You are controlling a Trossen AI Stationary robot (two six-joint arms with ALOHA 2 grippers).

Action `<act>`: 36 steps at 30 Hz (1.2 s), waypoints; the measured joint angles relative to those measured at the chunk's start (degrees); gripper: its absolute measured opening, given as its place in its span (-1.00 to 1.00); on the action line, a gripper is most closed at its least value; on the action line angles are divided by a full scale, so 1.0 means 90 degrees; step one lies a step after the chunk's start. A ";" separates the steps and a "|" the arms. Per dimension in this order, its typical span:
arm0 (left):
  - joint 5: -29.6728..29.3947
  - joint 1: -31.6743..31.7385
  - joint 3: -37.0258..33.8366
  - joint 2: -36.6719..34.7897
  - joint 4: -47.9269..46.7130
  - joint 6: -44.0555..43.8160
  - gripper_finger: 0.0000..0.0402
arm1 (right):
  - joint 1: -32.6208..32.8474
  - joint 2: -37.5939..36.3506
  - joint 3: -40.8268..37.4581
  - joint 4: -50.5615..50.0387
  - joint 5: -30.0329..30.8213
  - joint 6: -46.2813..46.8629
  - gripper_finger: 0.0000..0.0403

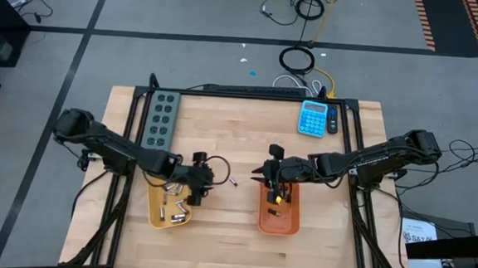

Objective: Sort batteries
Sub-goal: Put the silver battery into the yellow bin

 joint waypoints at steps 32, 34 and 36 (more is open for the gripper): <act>0.2209 0.1583 0.0962 0.2555 0.1504 0.2364 -0.02 | -0.0007 0.0000 -0.0284 -0.0379 -0.0028 -0.0130 -0.61; 0.2256 0.1580 0.0964 0.2661 0.1539 0.2363 -0.02 | -0.0007 0.0000 -0.0284 -0.0349 -0.0029 -0.0135 -0.61; 0.2301 0.1583 0.0974 0.2747 0.1584 0.2361 -0.06 | -0.0007 0.0000 -0.0284 -0.0343 -0.0027 -0.0142 -0.61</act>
